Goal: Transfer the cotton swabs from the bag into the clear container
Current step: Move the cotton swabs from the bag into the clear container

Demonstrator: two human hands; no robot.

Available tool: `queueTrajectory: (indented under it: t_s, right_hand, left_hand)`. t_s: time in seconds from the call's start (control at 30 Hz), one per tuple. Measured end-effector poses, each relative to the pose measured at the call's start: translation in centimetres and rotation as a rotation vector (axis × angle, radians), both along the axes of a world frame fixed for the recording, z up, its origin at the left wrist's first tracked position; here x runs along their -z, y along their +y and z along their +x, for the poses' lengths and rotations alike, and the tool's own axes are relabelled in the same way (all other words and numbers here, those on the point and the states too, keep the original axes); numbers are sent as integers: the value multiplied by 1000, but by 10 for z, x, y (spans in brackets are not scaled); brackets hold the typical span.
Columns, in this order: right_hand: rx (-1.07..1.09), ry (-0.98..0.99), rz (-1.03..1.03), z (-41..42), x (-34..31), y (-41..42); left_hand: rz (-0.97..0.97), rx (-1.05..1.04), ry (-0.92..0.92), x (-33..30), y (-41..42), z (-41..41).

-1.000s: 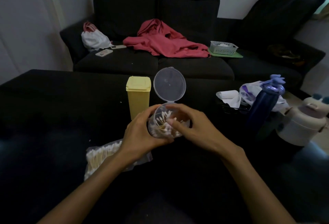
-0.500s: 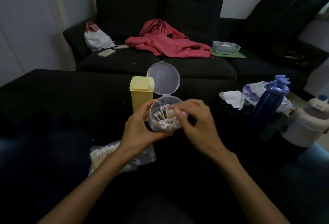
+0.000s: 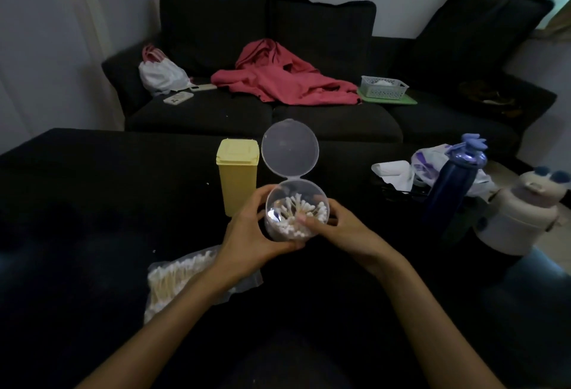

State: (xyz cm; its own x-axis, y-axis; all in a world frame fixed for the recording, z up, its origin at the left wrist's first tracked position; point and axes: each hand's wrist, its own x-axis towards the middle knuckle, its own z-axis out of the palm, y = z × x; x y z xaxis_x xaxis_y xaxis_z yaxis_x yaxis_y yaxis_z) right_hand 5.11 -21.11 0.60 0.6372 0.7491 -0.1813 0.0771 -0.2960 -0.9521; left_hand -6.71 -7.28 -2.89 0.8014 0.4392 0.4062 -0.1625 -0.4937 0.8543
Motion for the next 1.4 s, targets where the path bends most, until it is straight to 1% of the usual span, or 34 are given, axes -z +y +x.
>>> queueTrajectory:
  t_s: [0.07,0.2,0.3,0.43,0.57,0.67,0.73,0.83,0.9,0.93,1.0,1.07,1.17,1.23,1.33,1.4]
  right_hand:
    - [26,83,-10,10,-1,-5]
    - [183,28,-47,25,6,-17]
    - [242,46,-21,32,15,-22]
    - [281,8,-42,42,27,-21]
    - [305,-25,-32,44,32,-17]
    - [386,-75,-49,47,31,-16]
    - [458,-157,-38,47,26,-20]
    - [483,-269,33,36,8,-24]
    - [428,-326,91,21,-2,-24]
    - [376,-350,112,13,-4,-24]
    - [232,-395,106,-10,-2,-17]
    - [98,-430,51,-33,7,-9]
    - [-81,-512,-11,-63,25,6]
    - [-150,-506,9,-75,34,15]
    - [-200,-408,-37,-83,46,25]
    - [-208,-398,-56,-82,51,27]
  left_hand:
    - [-65,61,43,2,-4,10]
    - [-174,121,175,15,-11,37]
    - [-183,155,304,28,-13,55]
    - [-184,165,377,38,-14,68]
    - [-176,154,475,30,-12,70]
    - [-145,144,595,8,-12,58]
    - [-97,128,596,-11,-9,40]
    - [-27,-4,446,-30,9,-2]
    - [24,-141,352,-31,27,-34]
    - [61,-201,352,-28,34,-45]
    - [187,-317,423,-21,49,-67]
    - [279,-355,550,-12,62,-81]
    - [341,-267,773,-4,76,-97]
    - [380,-152,883,0,81,-106]
    - [308,10,906,3,82,-111]
    - [282,32,896,5,82,-110]
